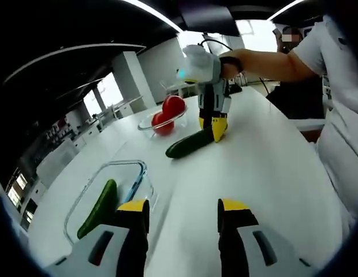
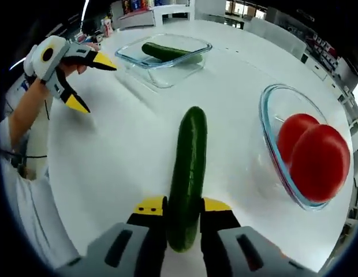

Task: Sort the scattered tomatoes and cucumbers on the table and place them into their respective storage containers

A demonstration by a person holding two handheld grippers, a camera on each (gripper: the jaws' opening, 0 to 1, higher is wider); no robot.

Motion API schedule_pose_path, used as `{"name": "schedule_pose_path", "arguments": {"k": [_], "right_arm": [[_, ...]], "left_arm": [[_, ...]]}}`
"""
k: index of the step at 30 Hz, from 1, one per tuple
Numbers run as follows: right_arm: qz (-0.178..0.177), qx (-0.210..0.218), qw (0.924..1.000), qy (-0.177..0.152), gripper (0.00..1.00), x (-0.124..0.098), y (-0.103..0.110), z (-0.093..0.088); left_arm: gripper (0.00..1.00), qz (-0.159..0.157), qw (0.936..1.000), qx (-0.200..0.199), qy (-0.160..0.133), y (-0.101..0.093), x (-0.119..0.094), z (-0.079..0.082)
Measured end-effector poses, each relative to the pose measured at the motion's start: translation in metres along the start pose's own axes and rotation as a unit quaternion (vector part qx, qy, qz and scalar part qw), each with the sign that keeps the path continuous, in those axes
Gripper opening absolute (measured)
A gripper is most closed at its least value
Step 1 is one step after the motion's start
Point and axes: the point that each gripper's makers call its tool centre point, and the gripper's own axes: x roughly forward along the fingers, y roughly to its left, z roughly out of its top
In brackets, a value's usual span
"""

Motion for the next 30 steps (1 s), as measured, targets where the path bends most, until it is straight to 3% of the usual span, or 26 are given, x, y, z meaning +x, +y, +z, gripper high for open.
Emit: {"name": "schedule_pose_path", "arguments": {"k": [8,10,12,17,21,23,24,30], "right_arm": [[-0.032,-0.078,0.9963,-0.015,0.18,-0.003,0.005,0.003],[-0.067,-0.1,0.9925,-0.022,0.18,-0.004,-0.002,0.007],[-0.087,-0.157,0.9832,-0.034,0.17,-0.005,-0.001,0.013],[-0.135,-0.199,0.9696,-0.049,0.17,-0.008,0.001,0.016],[-0.182,-0.258,0.9465,-0.065,0.16,-0.011,0.005,0.021],[-0.232,-0.326,0.914,-0.067,0.16,-0.011,-0.006,0.029],[-0.245,-0.342,0.9046,-0.067,0.16,-0.012,-0.004,0.029],[-0.281,-0.377,0.8786,-0.081,0.16,-0.016,0.0,0.032]], "left_arm": [[0.47,-0.006,1.0,0.005,0.004,-0.003,0.006,-0.002],[0.47,-0.009,0.9999,0.009,0.011,-0.004,0.007,-0.006],[0.47,-0.011,0.9998,0.009,0.013,-0.004,0.007,-0.007],[0.47,-0.008,0.9998,0.004,0.015,0.0,0.006,-0.01],[0.47,-0.008,0.9998,0.005,0.019,0.0,0.007,-0.012],[0.47,-0.007,0.9997,0.007,0.022,0.001,0.007,-0.013],[0.47,-0.005,0.9997,0.008,0.023,0.002,0.007,-0.014],[0.47,0.004,0.9998,0.01,0.019,0.005,0.008,-0.011]]}}
